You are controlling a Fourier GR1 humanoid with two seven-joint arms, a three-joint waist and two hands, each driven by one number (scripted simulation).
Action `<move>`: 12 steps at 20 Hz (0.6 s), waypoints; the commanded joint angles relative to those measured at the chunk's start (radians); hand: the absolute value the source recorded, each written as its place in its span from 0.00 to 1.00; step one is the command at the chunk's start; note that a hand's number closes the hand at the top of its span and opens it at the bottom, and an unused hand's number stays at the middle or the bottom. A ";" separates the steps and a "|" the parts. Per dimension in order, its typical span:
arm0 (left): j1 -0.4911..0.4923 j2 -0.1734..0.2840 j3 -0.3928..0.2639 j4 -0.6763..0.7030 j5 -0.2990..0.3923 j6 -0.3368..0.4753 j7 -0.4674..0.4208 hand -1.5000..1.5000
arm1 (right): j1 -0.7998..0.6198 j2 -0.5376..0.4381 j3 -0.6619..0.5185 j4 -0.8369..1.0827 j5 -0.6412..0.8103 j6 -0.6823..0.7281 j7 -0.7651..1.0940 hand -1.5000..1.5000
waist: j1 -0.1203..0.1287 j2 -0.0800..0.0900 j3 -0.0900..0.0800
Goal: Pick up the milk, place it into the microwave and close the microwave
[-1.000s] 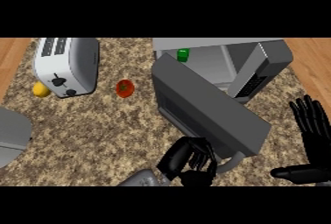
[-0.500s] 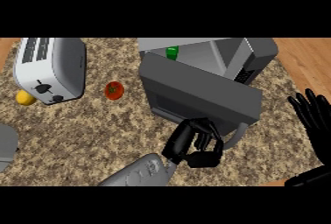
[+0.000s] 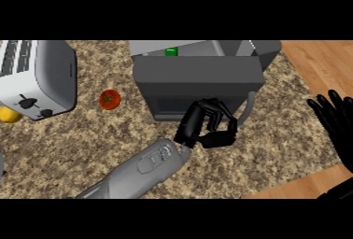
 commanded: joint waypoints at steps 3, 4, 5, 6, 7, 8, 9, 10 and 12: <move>-0.072 -0.001 0.117 0.021 0.120 0.042 -0.062 1.00 | -0.007 -0.012 0.004 -0.028 -0.053 0.014 0.041 0.00 | -0.038 0.016 -0.005; -0.089 -0.001 0.129 0.034 0.133 0.030 -0.069 1.00 | -0.011 -0.006 0.008 -0.030 -0.073 0.023 0.042 0.00 | -0.042 0.020 -0.003; -0.088 -0.001 0.134 0.045 0.143 0.026 -0.088 1.00 | -0.005 -0.018 0.007 -0.037 -0.079 0.032 0.049 0.00 | -0.049 0.020 -0.003; -0.091 -0.001 0.145 0.054 0.160 0.021 -0.104 1.00 | -0.010 -0.016 0.005 -0.042 -0.084 0.025 0.054 0.00 | -0.045 0.021 -0.003; -0.107 -0.001 0.149 0.073 0.166 0.016 -0.103 1.00 | -0.020 -0.026 0.000 -0.043 -0.097 0.029 0.062 0.00 | -0.052 0.026 -0.003; -0.116 -0.001 0.150 0.081 0.171 0.016 -0.119 1.00 | -0.026 -0.019 0.006 -0.050 -0.100 0.019 0.071 0.00 | -0.055 0.027 -0.003; -0.121 -0.001 0.169 0.105 0.181 0.006 -0.132 1.00 | -0.011 -0.022 0.004 -0.053 -0.098 0.020 0.073 0.00 | -0.057 0.029 -0.002; -0.133 -0.001 0.169 0.109 0.196 0.004 -0.131 1.00 | -0.020 -0.024 0.009 -0.064 -0.105 0.016 0.087 0.00 | -0.063 0.027 -0.003; -0.141 -0.001 0.172 0.126 0.209 -0.004 -0.154 1.00 | -0.034 -0.045 -0.001 -0.067 -0.119 0.029 0.092 0.00 | -0.063 0.032 -0.002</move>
